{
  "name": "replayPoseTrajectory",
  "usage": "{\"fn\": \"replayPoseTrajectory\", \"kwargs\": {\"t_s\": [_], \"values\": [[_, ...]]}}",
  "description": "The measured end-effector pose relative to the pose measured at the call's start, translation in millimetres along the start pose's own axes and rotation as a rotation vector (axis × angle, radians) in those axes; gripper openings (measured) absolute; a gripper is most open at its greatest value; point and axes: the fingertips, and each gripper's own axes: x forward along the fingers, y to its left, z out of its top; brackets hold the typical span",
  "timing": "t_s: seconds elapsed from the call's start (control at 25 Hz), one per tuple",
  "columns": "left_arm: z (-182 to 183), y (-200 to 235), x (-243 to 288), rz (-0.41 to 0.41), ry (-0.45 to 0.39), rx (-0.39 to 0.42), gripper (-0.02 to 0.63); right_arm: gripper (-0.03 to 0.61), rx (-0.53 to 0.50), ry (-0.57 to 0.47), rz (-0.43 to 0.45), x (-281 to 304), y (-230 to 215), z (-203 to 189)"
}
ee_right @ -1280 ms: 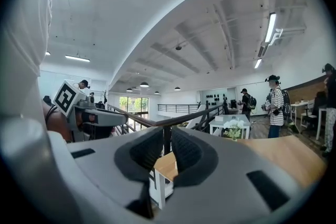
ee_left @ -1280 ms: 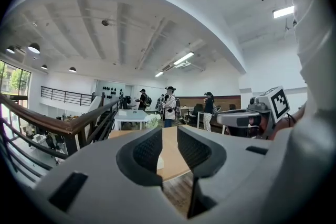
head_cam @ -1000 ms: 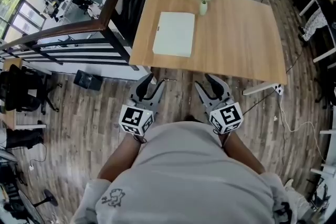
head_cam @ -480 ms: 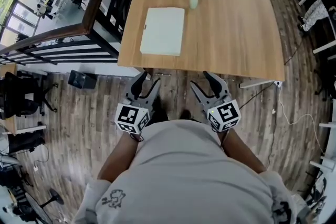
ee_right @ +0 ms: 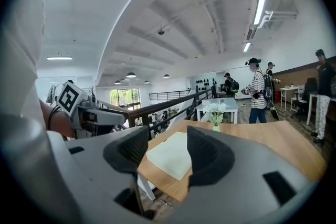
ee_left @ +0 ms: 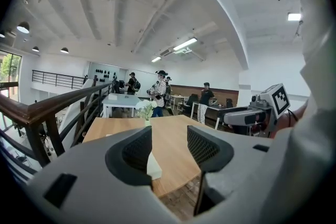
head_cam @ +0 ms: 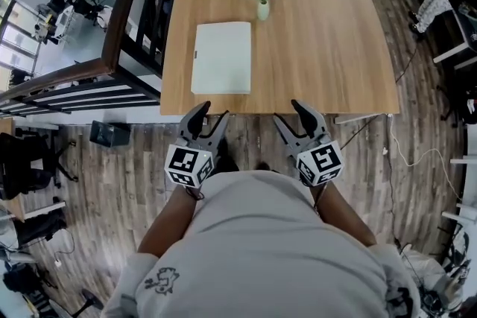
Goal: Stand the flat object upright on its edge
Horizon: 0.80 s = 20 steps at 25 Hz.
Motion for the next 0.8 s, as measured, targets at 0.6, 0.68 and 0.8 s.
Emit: {"fn": "replayPoseTrajectory", "kwargs": {"t_s": [0.6, 0.68, 0.8], "values": [[27.9, 125.8, 34.4, -0.108, 0.019, 0.003, 0.201, 0.241, 0.014, 0.044, -0.136, 115.2, -1.3, 29.4], [26.0, 138.7, 36.4, -0.124, 0.024, -0.003, 0.200, 0.241, 0.019, 0.053, -0.149, 127.9, 2.8, 28.0], [23.6, 156.4, 36.9, -0.160, 0.036, -0.026, 0.201, 0.242, 0.044, 0.051, -0.181, 145.9, 6.0, 27.9]]}}
